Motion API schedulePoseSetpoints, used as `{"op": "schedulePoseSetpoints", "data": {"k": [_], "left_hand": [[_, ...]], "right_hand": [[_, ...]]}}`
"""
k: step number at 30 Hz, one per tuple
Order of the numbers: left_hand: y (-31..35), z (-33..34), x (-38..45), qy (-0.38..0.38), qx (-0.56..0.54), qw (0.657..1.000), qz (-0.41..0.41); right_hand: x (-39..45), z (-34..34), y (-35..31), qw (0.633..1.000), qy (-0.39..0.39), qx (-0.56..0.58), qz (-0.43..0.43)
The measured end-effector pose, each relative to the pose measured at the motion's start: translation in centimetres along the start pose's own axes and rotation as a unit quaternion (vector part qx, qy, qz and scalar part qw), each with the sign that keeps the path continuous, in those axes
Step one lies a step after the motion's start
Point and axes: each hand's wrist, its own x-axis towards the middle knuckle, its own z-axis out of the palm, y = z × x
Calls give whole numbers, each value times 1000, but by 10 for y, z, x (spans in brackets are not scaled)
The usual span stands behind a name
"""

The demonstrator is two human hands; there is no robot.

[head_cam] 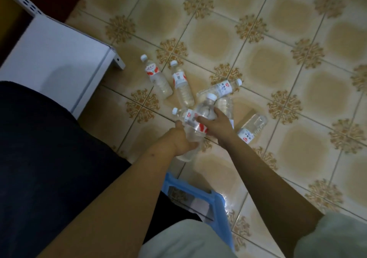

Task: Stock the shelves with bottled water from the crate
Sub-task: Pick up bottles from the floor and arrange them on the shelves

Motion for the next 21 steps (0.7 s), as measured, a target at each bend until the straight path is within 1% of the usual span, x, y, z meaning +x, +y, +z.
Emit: {"op": "schedulePoseSetpoints", "data": {"k": [2, 4, 5, 7, 10, 12, 15, 18, 21], "left_hand": [[-1, -3, 3, 46, -58, 997, 14], [0, -10, 1, 111, -107, 987, 49], [3, -16, -3, 132, -139, 978, 76], [13, -33, -14, 141, -203, 958, 145], [28, -64, -58, 125, -248, 936, 219], [35, -82, -83, 101, -256, 930, 243], [31, -118, -137, 105, -244, 924, 274], [16, -151, -191, 144, -232, 913, 305], [-6, -180, -244, 231, -220, 889, 329]], "right_hand": [[-7, 1, -40, 999, 18, 34, -21], [-18, 1, -81, 997, 34, 53, -51], [-20, 0, -99, 996, 38, 46, -73], [-31, -5, -138, 993, 33, 7, -117], [-56, -12, -194, 981, -8, -68, -180], [-73, -15, -225, 975, -37, -81, -203], [-111, 1, -270, 967, -86, -27, -239], [-154, 34, -315, 953, -100, -22, -284], [-196, 79, -356, 933, -138, -27, -333]]}}
